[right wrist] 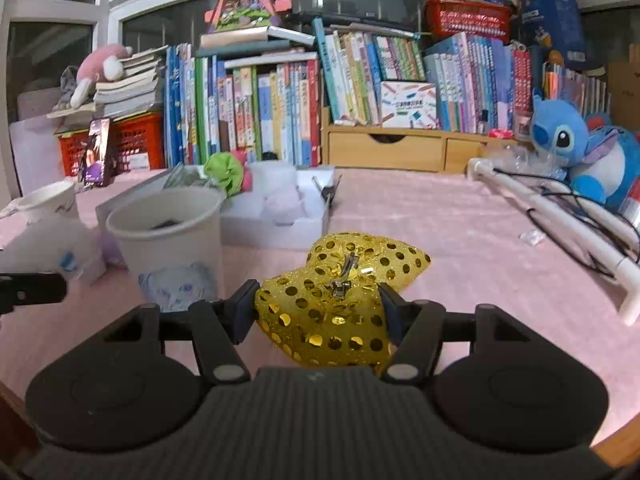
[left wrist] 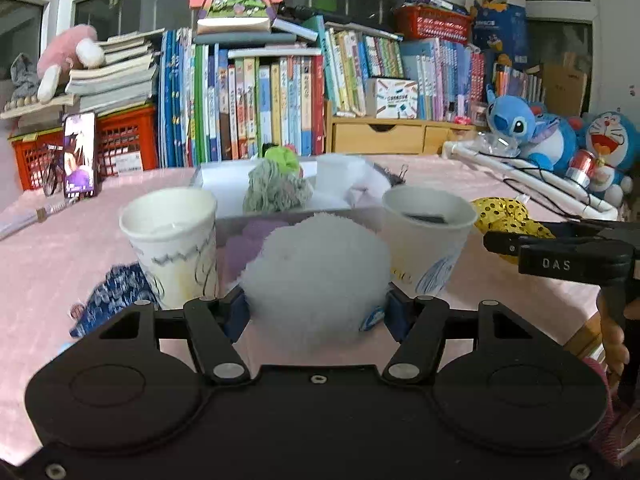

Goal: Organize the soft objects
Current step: 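Carry the pom-pom and bow over the white tray and lower them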

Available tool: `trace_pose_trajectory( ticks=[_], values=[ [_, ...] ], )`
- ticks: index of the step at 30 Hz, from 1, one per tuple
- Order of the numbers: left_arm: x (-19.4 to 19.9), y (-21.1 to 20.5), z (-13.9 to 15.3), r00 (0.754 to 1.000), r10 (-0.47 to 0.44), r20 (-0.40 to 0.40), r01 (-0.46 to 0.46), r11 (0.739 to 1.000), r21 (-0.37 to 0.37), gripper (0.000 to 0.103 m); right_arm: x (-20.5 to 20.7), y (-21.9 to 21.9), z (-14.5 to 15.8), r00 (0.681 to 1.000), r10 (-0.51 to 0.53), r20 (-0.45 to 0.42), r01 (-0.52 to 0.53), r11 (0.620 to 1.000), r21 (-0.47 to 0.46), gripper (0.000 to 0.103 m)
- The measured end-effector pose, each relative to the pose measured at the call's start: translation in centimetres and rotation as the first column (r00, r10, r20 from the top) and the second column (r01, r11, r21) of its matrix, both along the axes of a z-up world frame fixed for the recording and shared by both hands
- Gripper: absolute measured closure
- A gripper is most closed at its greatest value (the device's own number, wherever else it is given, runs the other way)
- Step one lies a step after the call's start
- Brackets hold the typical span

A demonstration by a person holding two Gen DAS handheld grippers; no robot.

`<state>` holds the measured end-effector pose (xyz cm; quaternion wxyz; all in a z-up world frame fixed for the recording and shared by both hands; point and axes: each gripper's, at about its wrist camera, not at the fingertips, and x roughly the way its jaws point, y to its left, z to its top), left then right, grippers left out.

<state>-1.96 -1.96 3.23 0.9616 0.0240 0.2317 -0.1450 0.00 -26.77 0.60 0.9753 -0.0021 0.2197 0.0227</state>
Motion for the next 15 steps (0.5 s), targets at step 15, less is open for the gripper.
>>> trace_pose_trajectory(
  ticks=[15],
  values=[
    [5.0, 1.8, 7.8, 0.997, -0.050, -0.050, 0.047, 0.997, -0.055, 0.040, 4.0, -0.7, 6.0, 0.998, 0.058, 0.012, -0.058, 0.998, 0.005, 0.038]
  ],
)
